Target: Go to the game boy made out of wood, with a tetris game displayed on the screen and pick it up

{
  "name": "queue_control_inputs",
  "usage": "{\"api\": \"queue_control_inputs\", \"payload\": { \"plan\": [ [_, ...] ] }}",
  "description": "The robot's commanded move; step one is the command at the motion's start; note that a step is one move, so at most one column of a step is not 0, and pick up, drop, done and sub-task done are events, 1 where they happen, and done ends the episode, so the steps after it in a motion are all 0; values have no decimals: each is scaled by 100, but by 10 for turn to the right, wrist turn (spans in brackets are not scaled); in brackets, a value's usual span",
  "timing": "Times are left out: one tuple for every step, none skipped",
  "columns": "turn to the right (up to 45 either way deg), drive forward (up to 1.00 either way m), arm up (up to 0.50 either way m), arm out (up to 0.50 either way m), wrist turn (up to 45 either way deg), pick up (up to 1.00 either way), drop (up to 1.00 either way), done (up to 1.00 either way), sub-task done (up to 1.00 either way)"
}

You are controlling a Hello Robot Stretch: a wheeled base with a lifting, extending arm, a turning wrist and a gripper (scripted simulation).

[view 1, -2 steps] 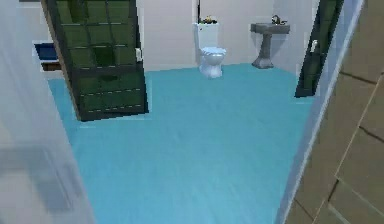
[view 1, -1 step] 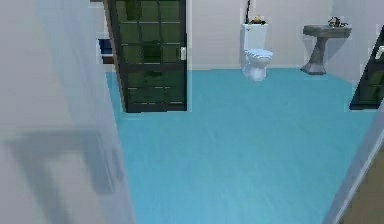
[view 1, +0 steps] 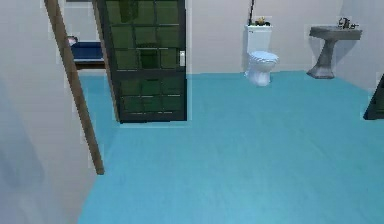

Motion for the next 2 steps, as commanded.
{"api": "queue_control_inputs", "payload": {
  "plan": [
    [-60,0,0,0,0,0,0,0,0],
    [0,45,0,0,0,0,0,0,0]
  ]
}}
